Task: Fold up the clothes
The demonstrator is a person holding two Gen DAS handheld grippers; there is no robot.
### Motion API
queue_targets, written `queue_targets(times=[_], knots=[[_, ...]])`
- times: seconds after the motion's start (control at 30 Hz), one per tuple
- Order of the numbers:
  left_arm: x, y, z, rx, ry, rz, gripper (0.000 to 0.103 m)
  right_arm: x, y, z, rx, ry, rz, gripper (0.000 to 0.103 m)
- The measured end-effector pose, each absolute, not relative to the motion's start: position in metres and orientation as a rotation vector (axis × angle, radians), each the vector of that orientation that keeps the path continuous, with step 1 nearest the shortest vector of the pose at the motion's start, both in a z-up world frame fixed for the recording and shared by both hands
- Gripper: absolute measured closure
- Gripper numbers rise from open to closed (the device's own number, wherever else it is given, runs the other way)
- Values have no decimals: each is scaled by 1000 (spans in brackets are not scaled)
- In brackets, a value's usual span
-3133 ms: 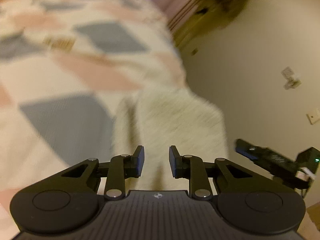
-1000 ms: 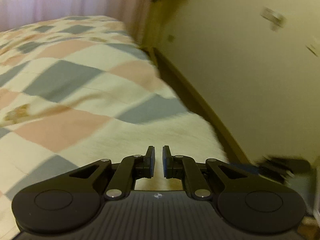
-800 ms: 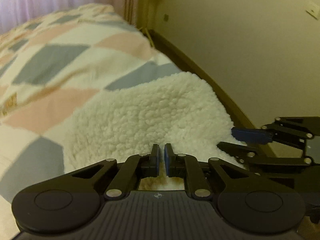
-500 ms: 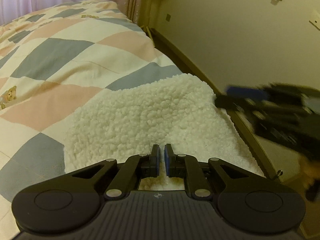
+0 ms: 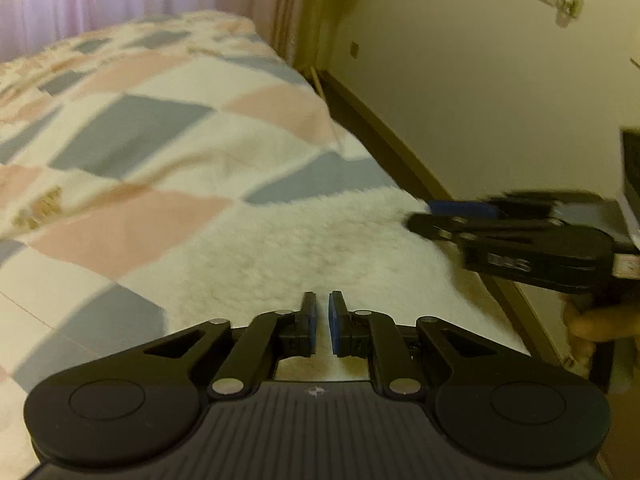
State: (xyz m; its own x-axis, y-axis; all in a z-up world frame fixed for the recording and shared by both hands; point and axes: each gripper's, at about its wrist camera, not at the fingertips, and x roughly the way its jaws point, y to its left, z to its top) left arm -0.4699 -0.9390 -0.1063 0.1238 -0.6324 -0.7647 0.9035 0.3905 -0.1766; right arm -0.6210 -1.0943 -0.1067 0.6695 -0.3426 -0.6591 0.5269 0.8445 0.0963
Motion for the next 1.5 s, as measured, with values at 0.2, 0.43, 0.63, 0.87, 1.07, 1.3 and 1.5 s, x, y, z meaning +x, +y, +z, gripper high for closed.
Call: queue_targets(times=[0.2,0.43,0.63,0.87,1.07,1.3,1.5], knots=[[-451,-951,-106,358,842,-1129,91,-649,-1081,-87,309,627,-527,74],[-457,-974,-102,353,794,-1188,91,-650,-1064,-115,303,725,-500,73],[-462,-956,-95,389,801,-1152,90,-644,-1064,-109,304,722,-496,72],[-467,-934,-86,430,809,-1108,89,-696,-1030,-72,361,658,-504,72],[-510,-876,-78,463,880,-1103,89,-718,-991,-70,396,682,-484,72],[-526,-864,-98,452,988,-1008,89,-711,-991,-75,430,692,-487,70],[-529,-857,-69,500,1037,-903,53,-717,-992,-57,531,746,-524,55]])
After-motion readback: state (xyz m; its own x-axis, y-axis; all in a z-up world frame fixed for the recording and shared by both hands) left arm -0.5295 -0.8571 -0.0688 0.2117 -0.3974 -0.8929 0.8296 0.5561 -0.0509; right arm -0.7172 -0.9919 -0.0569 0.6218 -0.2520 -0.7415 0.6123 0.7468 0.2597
